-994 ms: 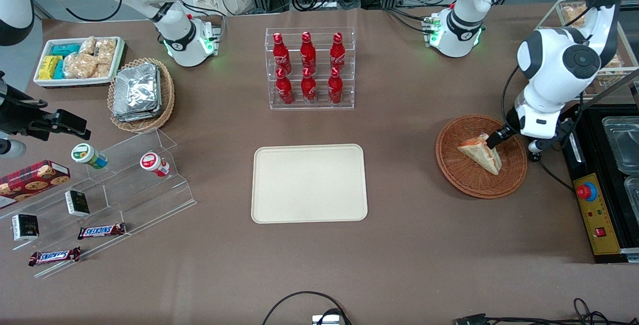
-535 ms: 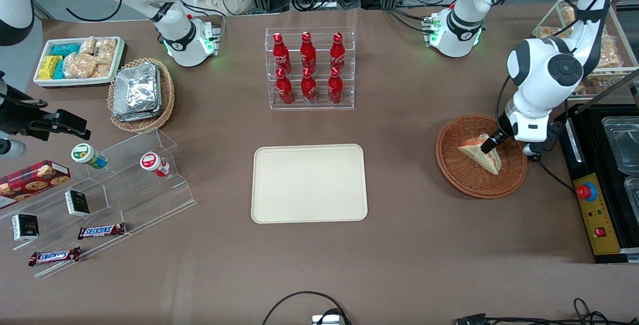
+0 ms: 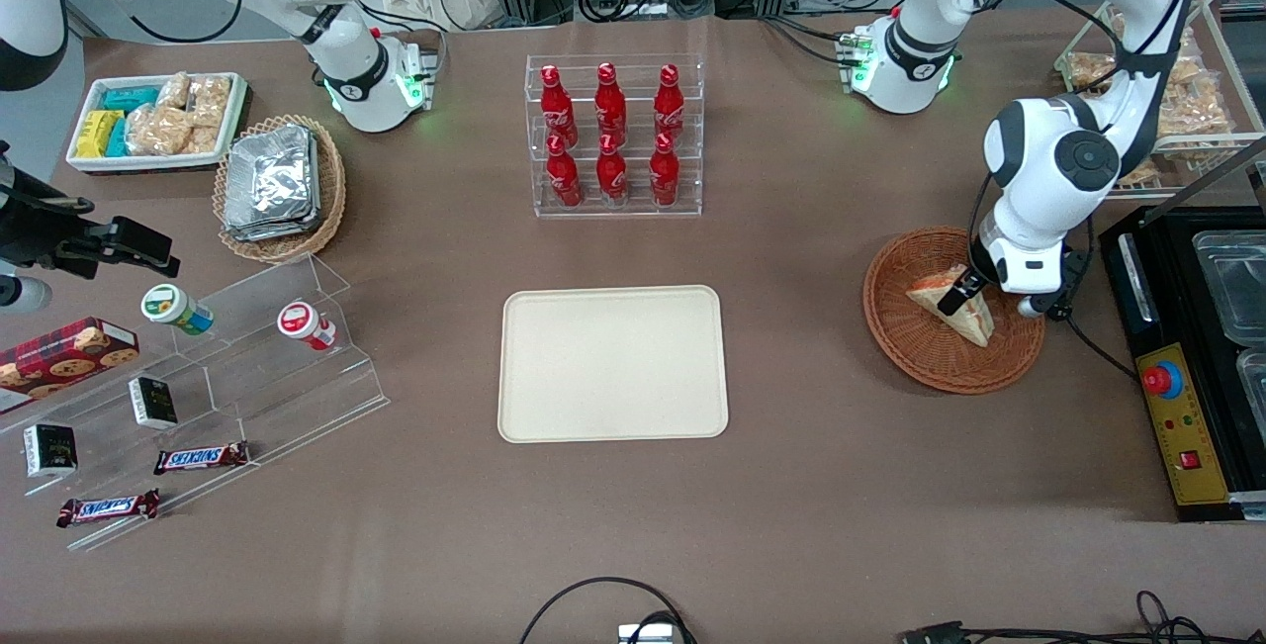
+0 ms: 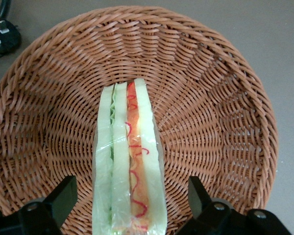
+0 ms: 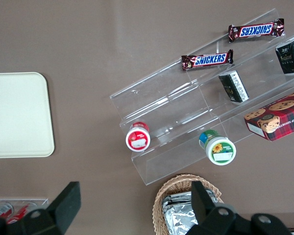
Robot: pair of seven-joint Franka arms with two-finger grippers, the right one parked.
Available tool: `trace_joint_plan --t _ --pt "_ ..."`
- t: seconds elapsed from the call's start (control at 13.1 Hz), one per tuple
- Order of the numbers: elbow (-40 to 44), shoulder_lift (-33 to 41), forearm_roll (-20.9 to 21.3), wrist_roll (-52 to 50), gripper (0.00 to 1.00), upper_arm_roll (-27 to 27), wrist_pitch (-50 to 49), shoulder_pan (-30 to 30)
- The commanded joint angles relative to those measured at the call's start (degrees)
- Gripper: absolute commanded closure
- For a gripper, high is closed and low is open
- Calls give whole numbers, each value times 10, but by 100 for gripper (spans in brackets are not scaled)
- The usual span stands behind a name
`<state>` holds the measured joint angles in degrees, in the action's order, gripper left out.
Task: Place sandwich from basket to tray
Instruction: 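Lower the open left gripper around the sandwich's crust edge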
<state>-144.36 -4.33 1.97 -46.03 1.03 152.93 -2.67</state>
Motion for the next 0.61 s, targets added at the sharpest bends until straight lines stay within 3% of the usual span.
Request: trace_joint_plan --t 0.0,0.15,0.38,0.54 --pt "-14 -4 -2 -12 0 -1 25 -1" --pt "-14 -8 -2 -12 5 -1 26 -1" --pt "-14 -11 -2 -12 58 -1 26 -2" --pt "-14 -11 -2 -12 80 -1 26 -13"
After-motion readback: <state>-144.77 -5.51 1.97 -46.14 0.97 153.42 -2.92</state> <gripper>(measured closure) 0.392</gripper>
